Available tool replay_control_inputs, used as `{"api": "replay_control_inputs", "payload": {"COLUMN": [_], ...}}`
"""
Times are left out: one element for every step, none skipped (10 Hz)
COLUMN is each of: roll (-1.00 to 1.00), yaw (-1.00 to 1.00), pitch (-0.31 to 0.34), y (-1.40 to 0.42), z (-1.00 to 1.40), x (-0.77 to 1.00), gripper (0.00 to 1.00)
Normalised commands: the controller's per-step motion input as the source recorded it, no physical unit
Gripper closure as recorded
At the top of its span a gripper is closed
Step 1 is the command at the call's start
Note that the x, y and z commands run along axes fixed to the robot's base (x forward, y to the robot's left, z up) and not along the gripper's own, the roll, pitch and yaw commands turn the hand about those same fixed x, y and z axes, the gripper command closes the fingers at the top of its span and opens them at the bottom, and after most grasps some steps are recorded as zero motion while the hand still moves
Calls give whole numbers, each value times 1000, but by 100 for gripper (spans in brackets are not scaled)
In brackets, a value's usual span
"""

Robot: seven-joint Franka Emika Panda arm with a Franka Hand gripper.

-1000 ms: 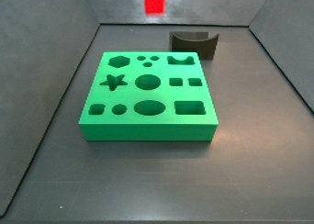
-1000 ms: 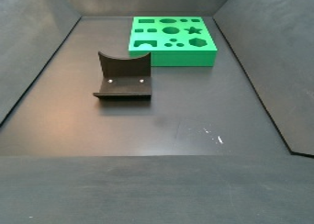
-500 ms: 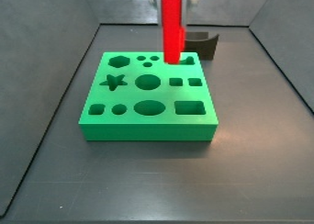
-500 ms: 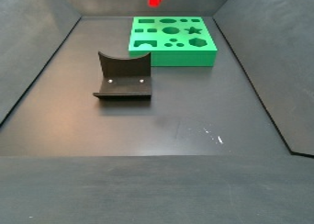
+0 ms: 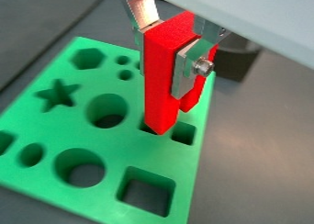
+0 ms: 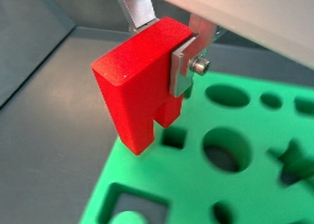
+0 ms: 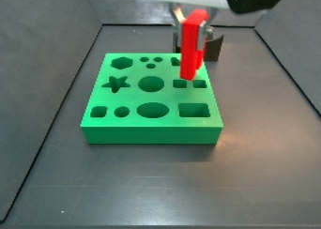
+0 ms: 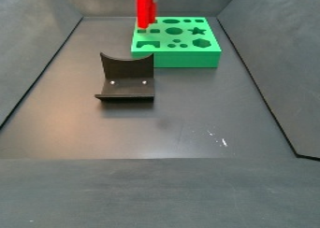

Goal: Insert the double-square object.

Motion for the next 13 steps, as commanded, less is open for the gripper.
{"api": "replay_control_inputs", "payload": {"roll": [-20,-50,-33,0,17,54,53,37,6,0,0,0,0], "yaw": [-877,-1000,-1000,-1000,-1000,-1000,-1000,-1000,-1000,-1000,-949,-886,-734], "pitch": [26,0,0,0,0,0,0,0,0,0,0,0,0], "y": [123,0,0,0,0,0,0,0,0,-17,-40,-3,0], "z": [-317,-114,-29,0,-117,-206,-203,-154,-71,0,-3,-3,-29], "x": [191,49,0,0,0,0,0,0,0,0,-31,-43,-29], "gripper": [100,100,100,100,100,100,100,100,100,100,100,100,100]}}
